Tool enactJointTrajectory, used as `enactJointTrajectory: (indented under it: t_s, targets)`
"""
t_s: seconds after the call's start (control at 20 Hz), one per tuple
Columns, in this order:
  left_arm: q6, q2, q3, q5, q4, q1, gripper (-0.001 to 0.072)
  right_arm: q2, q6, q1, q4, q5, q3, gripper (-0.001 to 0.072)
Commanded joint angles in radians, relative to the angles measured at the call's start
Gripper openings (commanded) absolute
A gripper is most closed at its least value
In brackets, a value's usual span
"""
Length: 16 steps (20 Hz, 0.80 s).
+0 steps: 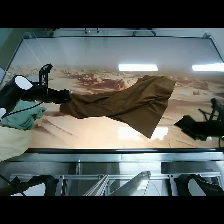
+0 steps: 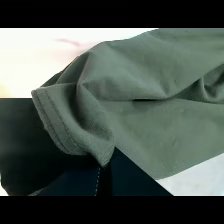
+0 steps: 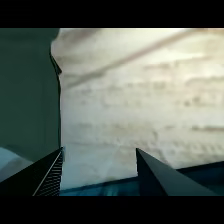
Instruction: Fold the shirts.
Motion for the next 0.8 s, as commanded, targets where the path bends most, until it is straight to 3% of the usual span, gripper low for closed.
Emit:
enactJointTrajectory:
  t_s: [0.0,0.45,0.5,0.55,0.65,0.7,0.75]
  targets:
    - [-0.001,-0.001,0.003,0.0,0.0,-0.006,0.0022,-0.029,0.019,0.077,0.137,-0.082,-0.098,0.0509]
    - [-0.001,-0.001,0.003,-0.019,0.0,-0.005,0.0022,-0.333,0.024,0.44,0.407,-0.38,-0.097,0.0507]
    - [-0.001,-0.001,0.003,-0.019,0.0,-0.005,0.0022,-0.334,0.017,0.455,0.417,-0.402,-0.096,0.0464]
    - [-0.001,-0.001,0.003,-0.019,0.0,-0.005,0.0022,-0.331,0.016,0.463,0.422,-0.419,-0.096,0.0367]
    - [-0.001,0.0,0.003,-0.02,0.0,-0.005,0.0022,-0.32,0.005,0.466,0.421,-0.428,-0.092,0.0323]
    - [-0.001,0.001,0.003,-0.023,0.0,-0.005,0.0022,-0.306,-0.016,0.466,0.421,-0.428,-0.088,0.0116]
    - [-0.001,0.01,0.003,-0.024,0.0,-0.005,0.0022,-0.281,-0.041,0.466,0.42,-0.428,-0.079,0.0019]
